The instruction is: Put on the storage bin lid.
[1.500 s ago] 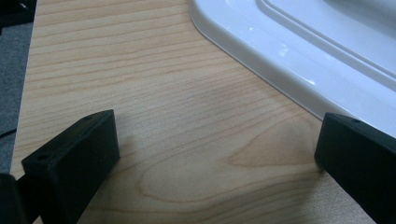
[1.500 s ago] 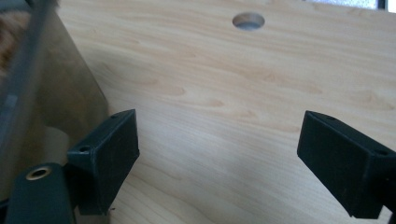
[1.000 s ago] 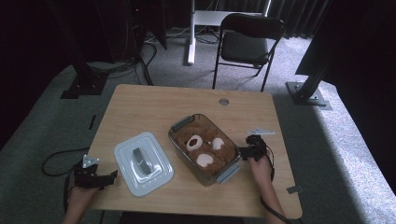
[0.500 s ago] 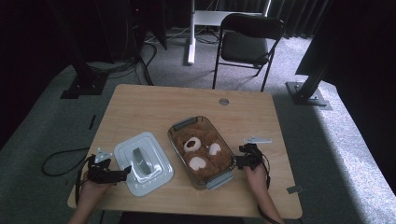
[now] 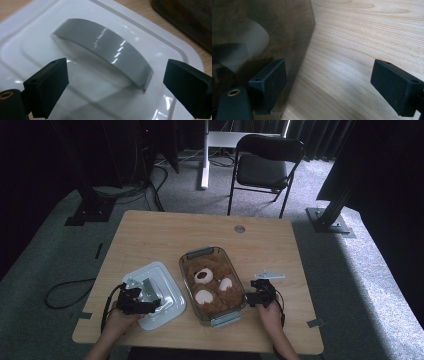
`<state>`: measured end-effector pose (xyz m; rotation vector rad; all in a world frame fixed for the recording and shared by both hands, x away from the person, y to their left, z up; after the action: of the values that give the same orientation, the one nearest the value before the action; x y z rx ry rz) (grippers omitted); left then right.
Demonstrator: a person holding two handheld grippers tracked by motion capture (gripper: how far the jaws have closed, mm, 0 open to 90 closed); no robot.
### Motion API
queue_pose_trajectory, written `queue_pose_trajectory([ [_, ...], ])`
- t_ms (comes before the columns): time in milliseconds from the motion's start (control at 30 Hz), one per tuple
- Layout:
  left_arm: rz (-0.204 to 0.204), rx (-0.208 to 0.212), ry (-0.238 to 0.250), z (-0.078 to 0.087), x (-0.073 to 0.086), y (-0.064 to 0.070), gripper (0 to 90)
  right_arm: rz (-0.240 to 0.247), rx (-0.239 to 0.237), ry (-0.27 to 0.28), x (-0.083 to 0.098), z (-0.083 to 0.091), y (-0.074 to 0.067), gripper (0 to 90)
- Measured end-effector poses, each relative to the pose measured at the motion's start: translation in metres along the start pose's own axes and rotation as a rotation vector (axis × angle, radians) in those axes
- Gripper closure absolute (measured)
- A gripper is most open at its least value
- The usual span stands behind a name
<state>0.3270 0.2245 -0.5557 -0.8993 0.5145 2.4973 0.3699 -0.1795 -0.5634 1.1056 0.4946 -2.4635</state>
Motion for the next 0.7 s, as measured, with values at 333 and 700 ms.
queue_pose_trajectory([
  [333,0.015,-0.032,0.001,-0.022,-0.011,0.003,13.1,0.007,0.003,-0.006,0.0,0.001,-0.001,13.2],
  [700,0.028,-0.08,0.081,-0.017,-0.015,-0.011,47.7,0.001,0.006,-0.001,0.001,0.002,-0.003,13.5],
])
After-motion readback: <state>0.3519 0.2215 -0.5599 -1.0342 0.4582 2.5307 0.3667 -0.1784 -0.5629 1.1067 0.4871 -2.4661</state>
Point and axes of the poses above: each handheld gripper's, and its own axes: z roughly backward along the jaws, x roughly out of its underside, y roughly to its right, the point moved 4 cm from there along -z, roughly forward along the jaws, and after that the axes turned 7 degrees about x, right-handed, at the moved point
